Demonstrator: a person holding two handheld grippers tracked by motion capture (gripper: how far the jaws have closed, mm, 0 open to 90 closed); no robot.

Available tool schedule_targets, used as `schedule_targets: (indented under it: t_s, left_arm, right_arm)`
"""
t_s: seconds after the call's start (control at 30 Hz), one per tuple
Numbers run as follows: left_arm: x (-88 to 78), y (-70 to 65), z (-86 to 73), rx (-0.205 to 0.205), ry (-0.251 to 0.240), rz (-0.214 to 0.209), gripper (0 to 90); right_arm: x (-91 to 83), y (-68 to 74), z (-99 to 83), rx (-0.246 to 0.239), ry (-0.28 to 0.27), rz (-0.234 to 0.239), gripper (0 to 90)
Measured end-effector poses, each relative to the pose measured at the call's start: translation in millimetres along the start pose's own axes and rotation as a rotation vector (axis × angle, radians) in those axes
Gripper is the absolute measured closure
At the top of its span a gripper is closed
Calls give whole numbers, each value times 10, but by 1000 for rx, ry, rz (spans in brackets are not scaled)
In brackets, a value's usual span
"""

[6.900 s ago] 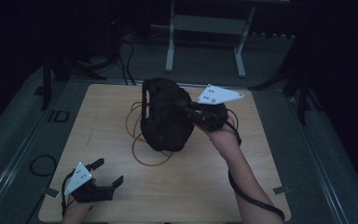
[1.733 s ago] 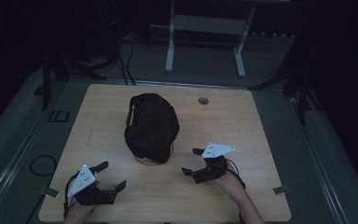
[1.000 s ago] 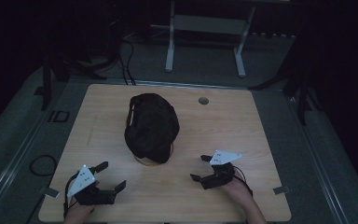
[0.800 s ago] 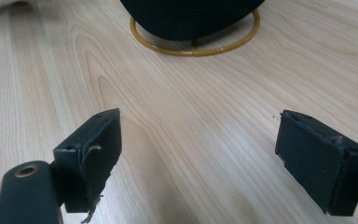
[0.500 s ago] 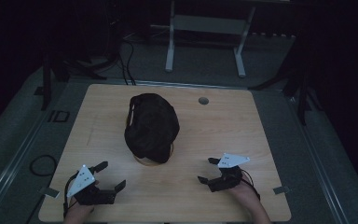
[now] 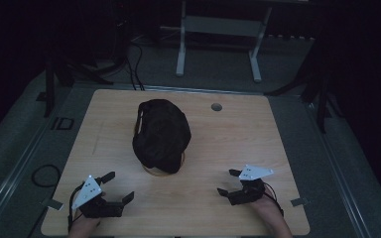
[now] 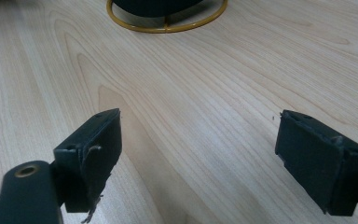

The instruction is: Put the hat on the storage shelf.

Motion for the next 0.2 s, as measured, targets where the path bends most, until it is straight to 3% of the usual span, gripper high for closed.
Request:
schedule_targets:
  t_s: [0.2]
  left_arm:
    - [-1,4,-10,-2,3,-2,20]
  right_arm:
    - [15,2,-16,-9,8,-3,143]
Point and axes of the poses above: each handheld gripper's, and its own axes: x roughly forward along the jaws, z roughly out of its top, y roughly to its left, the point moved 10 cm from there along x, roughly forward along the jaws, and after that the axes turned 14 degrees about -z, right-handed, at the moved point
